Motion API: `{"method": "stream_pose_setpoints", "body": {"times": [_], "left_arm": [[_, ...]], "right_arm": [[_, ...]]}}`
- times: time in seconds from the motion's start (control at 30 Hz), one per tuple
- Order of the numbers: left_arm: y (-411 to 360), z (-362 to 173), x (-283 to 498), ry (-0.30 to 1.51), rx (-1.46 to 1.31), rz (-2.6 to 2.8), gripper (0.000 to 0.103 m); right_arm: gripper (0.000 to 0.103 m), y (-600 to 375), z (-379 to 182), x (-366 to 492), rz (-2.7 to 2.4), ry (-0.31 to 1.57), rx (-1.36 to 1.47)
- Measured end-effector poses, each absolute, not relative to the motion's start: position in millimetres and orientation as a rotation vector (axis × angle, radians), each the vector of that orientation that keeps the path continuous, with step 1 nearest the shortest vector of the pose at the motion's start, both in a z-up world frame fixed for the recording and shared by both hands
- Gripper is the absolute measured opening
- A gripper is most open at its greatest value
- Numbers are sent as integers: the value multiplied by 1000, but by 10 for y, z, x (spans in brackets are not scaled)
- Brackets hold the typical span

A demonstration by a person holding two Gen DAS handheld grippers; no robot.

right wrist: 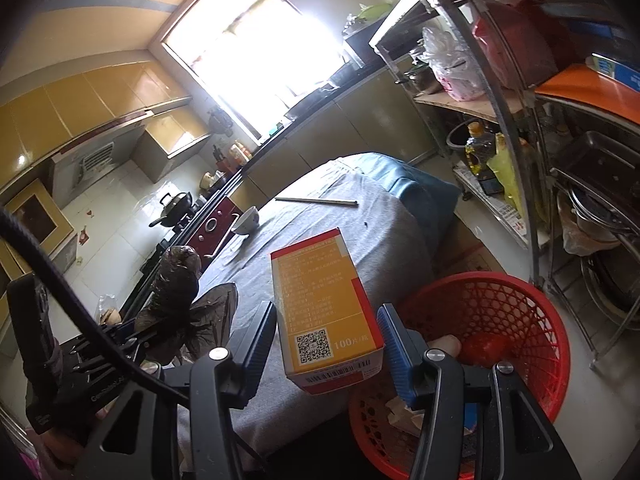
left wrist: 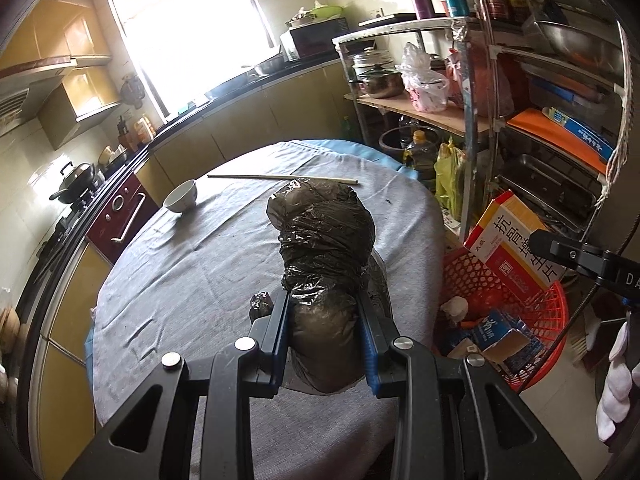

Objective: Collect trash
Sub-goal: 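Open the left tool over the basket while the right tool drops the orange box in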

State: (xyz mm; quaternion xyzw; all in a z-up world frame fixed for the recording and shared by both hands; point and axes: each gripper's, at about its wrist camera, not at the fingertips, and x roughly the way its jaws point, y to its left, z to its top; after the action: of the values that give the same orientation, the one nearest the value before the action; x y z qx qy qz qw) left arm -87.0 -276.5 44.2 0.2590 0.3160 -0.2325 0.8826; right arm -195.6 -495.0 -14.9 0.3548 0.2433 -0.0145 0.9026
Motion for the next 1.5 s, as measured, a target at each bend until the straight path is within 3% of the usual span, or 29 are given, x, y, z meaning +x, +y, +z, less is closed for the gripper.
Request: {"method": "stream_pose_setpoints", "body": {"times": [1.5], "left_arm": [[-3414, 85, -1163, 661, 714, -629, 33]], "right_arm": [[56, -5304, -357, -2369, -144, 497, 812]]}}
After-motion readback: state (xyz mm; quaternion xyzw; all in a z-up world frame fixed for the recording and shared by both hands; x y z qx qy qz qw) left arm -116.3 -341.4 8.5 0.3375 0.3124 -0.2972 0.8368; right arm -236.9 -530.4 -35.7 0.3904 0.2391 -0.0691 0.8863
